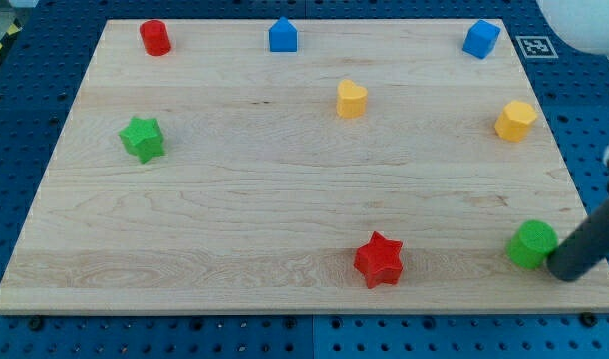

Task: Slightly move the green circle above

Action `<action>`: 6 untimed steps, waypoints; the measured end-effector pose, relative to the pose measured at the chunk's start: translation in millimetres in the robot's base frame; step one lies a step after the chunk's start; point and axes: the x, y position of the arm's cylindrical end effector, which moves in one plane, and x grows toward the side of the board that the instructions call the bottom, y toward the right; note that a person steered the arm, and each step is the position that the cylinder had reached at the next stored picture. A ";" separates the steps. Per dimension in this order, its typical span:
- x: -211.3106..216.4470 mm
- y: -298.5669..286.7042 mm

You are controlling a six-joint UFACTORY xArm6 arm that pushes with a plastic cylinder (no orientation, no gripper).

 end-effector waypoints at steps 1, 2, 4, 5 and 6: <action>-0.7 18.4; -2.6 24.7; -21.1 -12.0; -23.0 6.9; -22.9 -15.4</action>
